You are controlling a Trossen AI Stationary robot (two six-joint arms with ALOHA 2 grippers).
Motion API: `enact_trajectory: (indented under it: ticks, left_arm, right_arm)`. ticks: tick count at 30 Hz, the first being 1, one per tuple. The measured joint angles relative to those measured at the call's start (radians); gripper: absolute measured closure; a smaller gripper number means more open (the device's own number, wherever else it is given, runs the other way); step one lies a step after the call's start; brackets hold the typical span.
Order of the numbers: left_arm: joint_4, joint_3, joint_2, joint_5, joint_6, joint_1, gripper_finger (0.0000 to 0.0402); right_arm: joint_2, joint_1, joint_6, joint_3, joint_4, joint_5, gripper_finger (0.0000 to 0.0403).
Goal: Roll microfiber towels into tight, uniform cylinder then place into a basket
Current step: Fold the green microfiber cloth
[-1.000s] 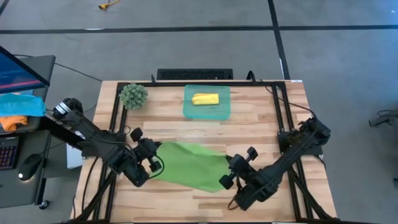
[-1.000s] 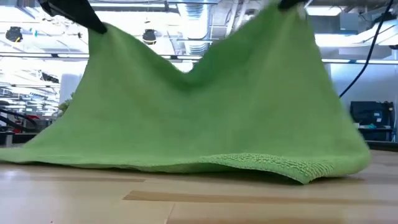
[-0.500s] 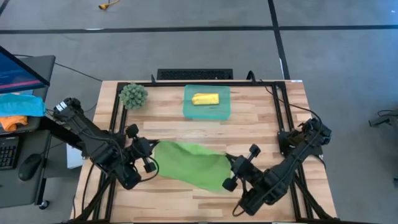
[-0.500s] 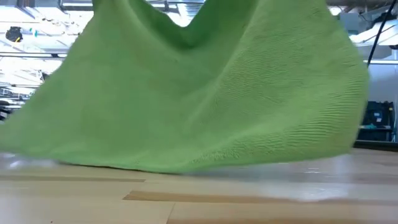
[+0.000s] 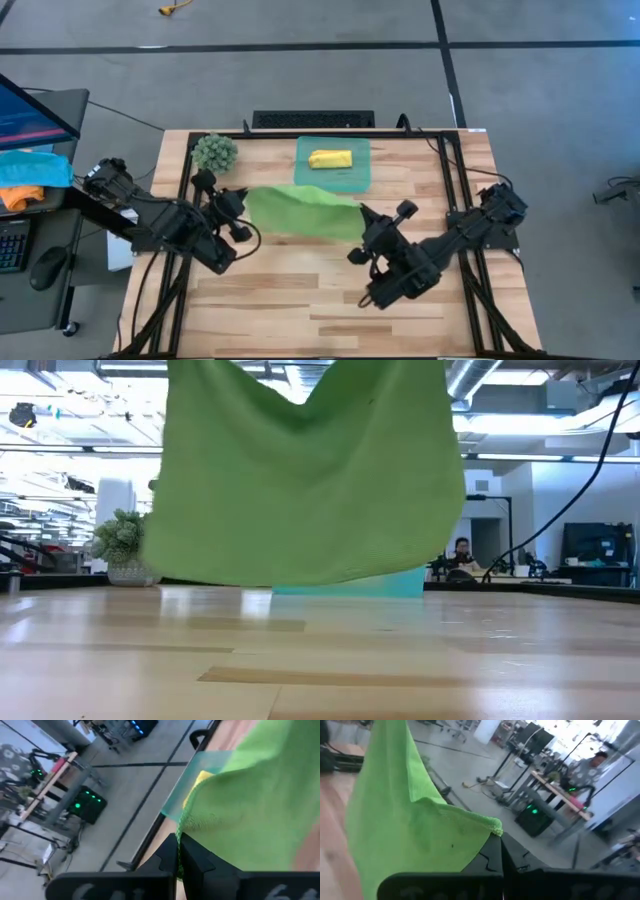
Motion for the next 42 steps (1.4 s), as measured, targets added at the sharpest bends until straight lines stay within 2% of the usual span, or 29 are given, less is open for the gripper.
enact_trajectory:
  ticks: [3, 7, 11, 13, 17, 29, 32, 38, 42]
  left_arm:
    - [0.024, 0.000, 0.000, 0.073, -0.012, -0.028, 0.0401]
    - [0.119, -0.044, 0.001, 0.156, -0.095, -0.126, 0.0401]
    - [0.291, -0.157, 0.008, 0.288, -0.216, -0.243, 0.0401]
    - [0.382, -0.219, 0.030, 0.323, -0.275, -0.286, 0.0401]
    - [0.464, -0.290, 0.080, 0.374, -0.415, -0.345, 0.0401]
    - [0.459, -0.298, 0.276, 0.526, -0.721, -0.409, 0.0401]
    - [0.417, -0.298, 0.292, 0.528, -0.780, -0.406, 0.0401]
    - [0.234, -0.298, 0.295, 0.500, -0.927, -0.356, 0.0401]
    - [0.189, -0.298, 0.295, 0.499, -0.957, -0.318, 0.0401]
  right_arm:
    - [0.000, 0.006, -0.012, -0.002, 0.002, -0.016, 0.0399]
    - [0.003, 0.056, 0.030, -0.059, 0.064, -0.108, 0.0399]
    - [0.004, 0.130, 0.066, -0.195, 0.235, -0.195, 0.0399]
    - [0.005, 0.166, 0.101, -0.261, 0.318, -0.226, 0.0399]
    - [0.005, 0.225, 0.168, -0.343, 0.440, -0.255, 0.0401]
    - [0.004, 0.281, 0.224, -0.409, 0.687, -0.499, 0.0399]
    - [0.004, 0.255, 0.258, -0.424, 0.719, -0.498, 0.0399]
    - [0.004, 0.173, 0.379, -0.488, 0.720, -0.505, 0.0399]
    - [0.004, 0.133, 0.428, -0.525, 0.737, -0.529, 0.0399]
